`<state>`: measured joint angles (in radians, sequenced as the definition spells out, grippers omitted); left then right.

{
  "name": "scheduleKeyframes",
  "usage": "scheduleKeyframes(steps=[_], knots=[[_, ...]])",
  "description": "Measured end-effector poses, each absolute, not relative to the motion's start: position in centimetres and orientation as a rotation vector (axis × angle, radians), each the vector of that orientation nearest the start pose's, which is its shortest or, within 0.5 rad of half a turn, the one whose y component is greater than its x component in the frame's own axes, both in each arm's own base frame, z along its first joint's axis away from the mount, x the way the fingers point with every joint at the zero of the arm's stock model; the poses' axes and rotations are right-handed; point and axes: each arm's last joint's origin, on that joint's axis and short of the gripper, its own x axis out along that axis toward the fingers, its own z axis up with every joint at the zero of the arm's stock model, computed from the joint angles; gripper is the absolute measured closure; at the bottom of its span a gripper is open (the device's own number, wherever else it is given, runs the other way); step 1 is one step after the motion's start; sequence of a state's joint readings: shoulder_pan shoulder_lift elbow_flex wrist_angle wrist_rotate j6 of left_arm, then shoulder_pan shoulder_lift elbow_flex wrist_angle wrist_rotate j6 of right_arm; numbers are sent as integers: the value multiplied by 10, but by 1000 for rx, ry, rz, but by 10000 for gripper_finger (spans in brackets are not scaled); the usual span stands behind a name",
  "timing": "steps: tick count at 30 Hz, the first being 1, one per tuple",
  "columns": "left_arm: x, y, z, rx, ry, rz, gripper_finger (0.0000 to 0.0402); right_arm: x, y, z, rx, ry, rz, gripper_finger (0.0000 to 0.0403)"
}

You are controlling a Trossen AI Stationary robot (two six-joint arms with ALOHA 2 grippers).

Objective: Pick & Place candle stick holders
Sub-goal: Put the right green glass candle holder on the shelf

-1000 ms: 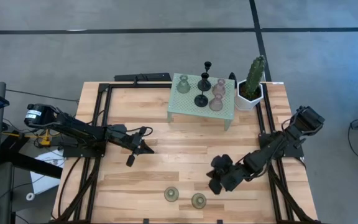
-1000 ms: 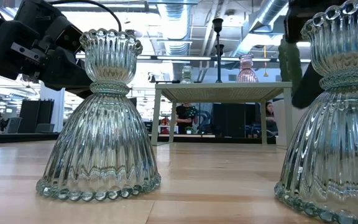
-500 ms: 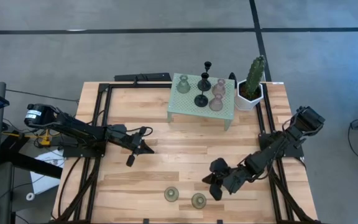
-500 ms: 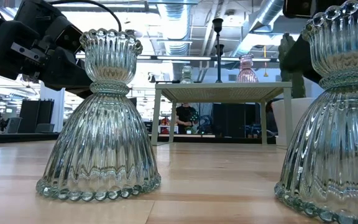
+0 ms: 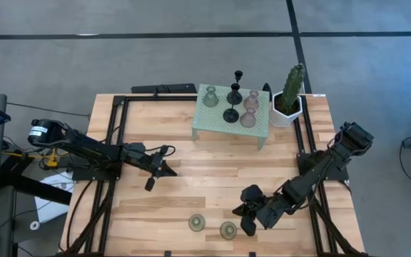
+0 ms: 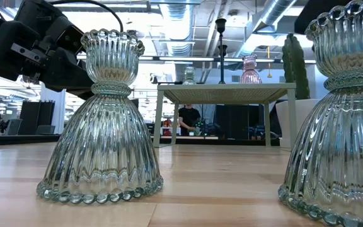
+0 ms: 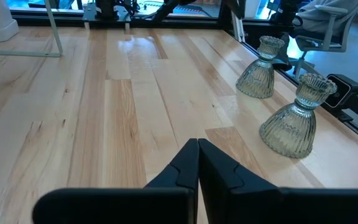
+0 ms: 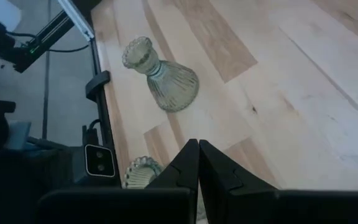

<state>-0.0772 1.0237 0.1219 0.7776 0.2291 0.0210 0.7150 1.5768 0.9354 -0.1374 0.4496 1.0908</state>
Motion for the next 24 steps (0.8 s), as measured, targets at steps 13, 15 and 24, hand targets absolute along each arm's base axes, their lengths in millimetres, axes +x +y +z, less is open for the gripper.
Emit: scheduleKeyframes(steps=[13,15,24], knots=[[176,-20,162,11,122,-307,392,263,218,202,641,829,-202,403],[176,-20,162,11,122,-308,392,268,224,197,625,891,-224,403],[176,-20,162,11,123,-308,392,277,232,212,669,908,-227,403]])
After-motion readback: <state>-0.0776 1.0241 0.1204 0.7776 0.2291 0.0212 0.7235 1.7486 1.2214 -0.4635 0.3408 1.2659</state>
